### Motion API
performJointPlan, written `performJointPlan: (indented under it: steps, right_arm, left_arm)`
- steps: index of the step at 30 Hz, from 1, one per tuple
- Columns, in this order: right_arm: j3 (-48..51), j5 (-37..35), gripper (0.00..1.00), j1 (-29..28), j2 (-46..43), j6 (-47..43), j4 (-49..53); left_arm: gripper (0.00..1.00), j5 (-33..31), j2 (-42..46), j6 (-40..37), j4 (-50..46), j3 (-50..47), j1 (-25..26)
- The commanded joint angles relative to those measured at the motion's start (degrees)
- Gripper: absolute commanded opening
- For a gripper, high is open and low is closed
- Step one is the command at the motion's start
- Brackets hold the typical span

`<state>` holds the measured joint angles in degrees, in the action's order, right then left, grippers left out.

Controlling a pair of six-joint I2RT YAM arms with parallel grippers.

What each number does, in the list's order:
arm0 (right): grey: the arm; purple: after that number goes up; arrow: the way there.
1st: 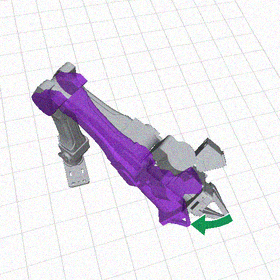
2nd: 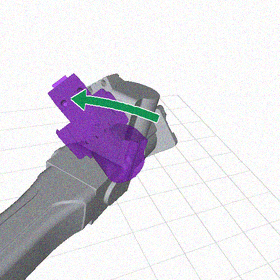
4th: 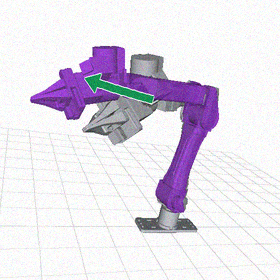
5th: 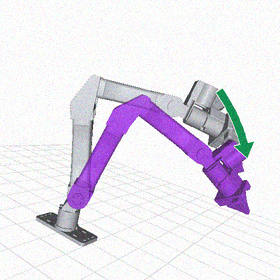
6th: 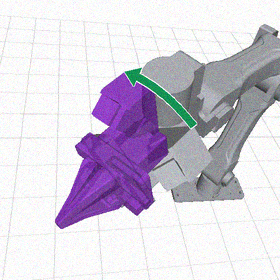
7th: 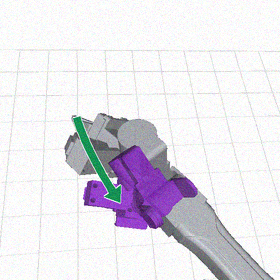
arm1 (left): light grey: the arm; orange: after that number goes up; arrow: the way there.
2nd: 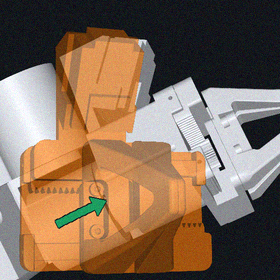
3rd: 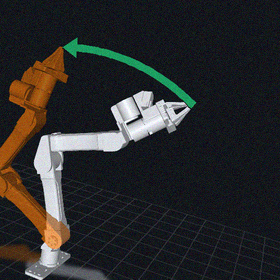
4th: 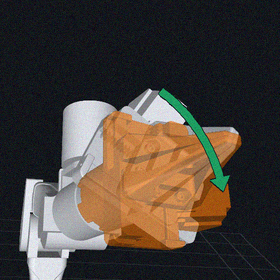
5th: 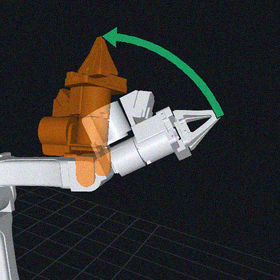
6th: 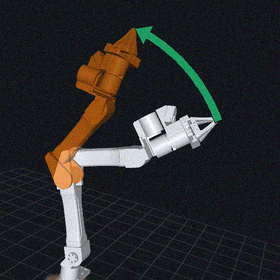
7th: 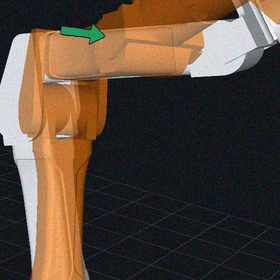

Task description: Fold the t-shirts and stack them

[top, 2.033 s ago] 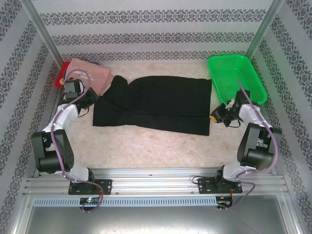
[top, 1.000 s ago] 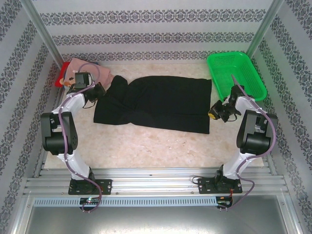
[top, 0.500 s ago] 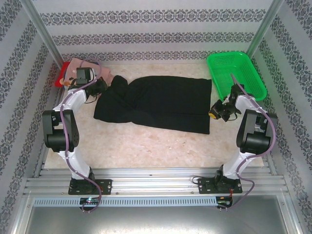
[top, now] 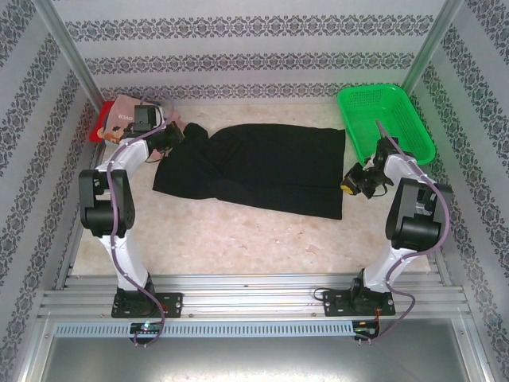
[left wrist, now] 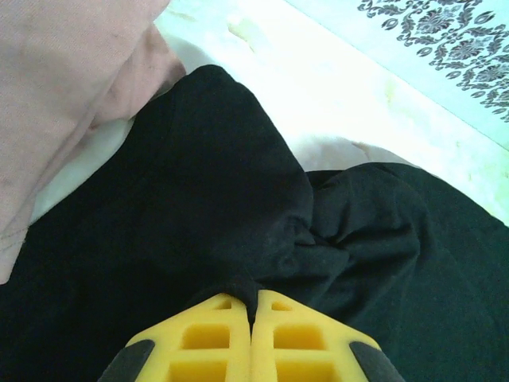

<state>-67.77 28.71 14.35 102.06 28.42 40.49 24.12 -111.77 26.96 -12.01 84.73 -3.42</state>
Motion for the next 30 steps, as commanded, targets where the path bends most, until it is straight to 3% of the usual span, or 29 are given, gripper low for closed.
performJointPlan:
  steps: [1,6,7,8,10,11,14,15,20,23,30]
  right_arm:
    - [-2.3,-1.6,0.03,-0.5,1.6,-1.2,-1.7]
    - [-3.7,-1.0,0.08,-0.7,1.3,-2.0,-1.2]
    - [-4.0,-0.8,0.15,-0.7,1.4,-2.1,-0.9]
    - [-4.4,-0.5,0.19,-0.9,1.6,-2.4,-0.6]
    - [-4.6,-0.3,0.26,-1.0,1.2,-2.7,-0.3]
    - [-4.6,-0.3,0.31,-1.1,0.6,-2.8,-0.3]
    - [-4.3,-0.1,0.40,-1.3,-2.7,-3.1,0.1]
    - [-4.1,0.0,0.43,-1.3,-4.2,-3.4,0.4]
    - [-2.5,0.3,0.53,-1.6,-13.4,-4.7,4.5]
    - [1.2,0.9,0.56,-2.0,-18.9,-4.5,6.3]
    - [14.0,0.8,0.57,-3.4,-25.8,-3.9,6.6]
  left_arm:
    - [0.00,-0.9,-1.0,-0.9,-0.1,2.6,0.3]
    - [0.00,-2.7,0.8,-1.4,-0.6,0.4,-0.6]
    - [0.07,-3.0,0.8,-1.2,-0.8,0.2,-0.9]
    - [0.21,-3.0,0.9,-0.7,-0.7,-0.1,-1.2]
    - [0.29,-3.5,1.3,-0.3,-1.5,-0.2,-1.8]
    - [0.38,-4.6,2.1,-0.3,-2.1,-0.4,-2.0]
    - [0.72,-8.5,6.1,0.0,-3.1,-1.8,-3.0]
    - [0.75,-8.9,7.8,0.4,-3.3,-2.4,-3.8]
    - [0.79,-11.2,18.2,2.4,-6.2,-7.8,-6.2]
    - [0.79,-9.3,23.0,3.2,-9.0,-12.2,-6.3]
    - [0.72,-3.7,23.9,2.9,-10.5,-22.2,-6.7]
